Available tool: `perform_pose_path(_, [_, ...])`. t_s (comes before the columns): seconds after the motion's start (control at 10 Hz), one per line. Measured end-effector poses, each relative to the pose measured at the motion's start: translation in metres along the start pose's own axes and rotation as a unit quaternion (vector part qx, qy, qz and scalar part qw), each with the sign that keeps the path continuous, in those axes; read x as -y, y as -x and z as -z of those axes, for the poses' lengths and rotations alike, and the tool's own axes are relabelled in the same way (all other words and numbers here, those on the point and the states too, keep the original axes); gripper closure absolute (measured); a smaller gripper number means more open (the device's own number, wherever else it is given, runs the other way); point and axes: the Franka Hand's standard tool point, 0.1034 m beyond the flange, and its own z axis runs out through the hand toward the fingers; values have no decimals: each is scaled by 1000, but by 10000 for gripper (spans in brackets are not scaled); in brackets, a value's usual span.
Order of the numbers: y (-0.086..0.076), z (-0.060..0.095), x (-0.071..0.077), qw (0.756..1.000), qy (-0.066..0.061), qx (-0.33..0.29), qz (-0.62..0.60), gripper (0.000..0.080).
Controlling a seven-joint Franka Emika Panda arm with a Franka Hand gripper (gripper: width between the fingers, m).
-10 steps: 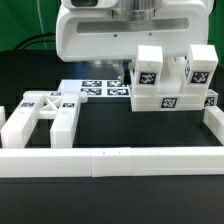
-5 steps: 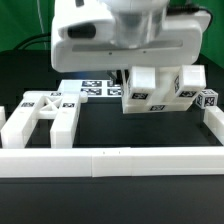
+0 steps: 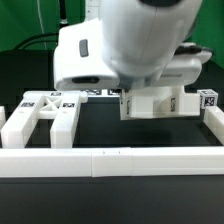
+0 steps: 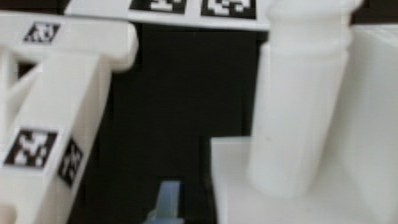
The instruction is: Assemble chair
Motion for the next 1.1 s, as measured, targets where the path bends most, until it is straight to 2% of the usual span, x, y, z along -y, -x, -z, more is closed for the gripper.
perform_pose_path(0.1, [-3,-5,-3,1000,6,26,-8,766])
perform_pose_path(0.2, [-5,-7,-3,1000,9,25,-8,661])
perform_pose_path(0.4, [-3,-8,-5,1000,4,14,-10,387])
perform_pose_path(0.5, [-4,-11,-6,1000,4,16,-11,387])
perform_pose_path(0.6, [-4,-10,-8,1000,3,16,-13,211])
perform_pose_path(0.8, [-2,-1,-17,1000,-2,10,-15,155])
perform_pose_path(1.0, [17,10,-29,1000,-11,16,-12,151])
perform_pose_path(1.1, [24,16,-35,1000,-8,11,-13,151])
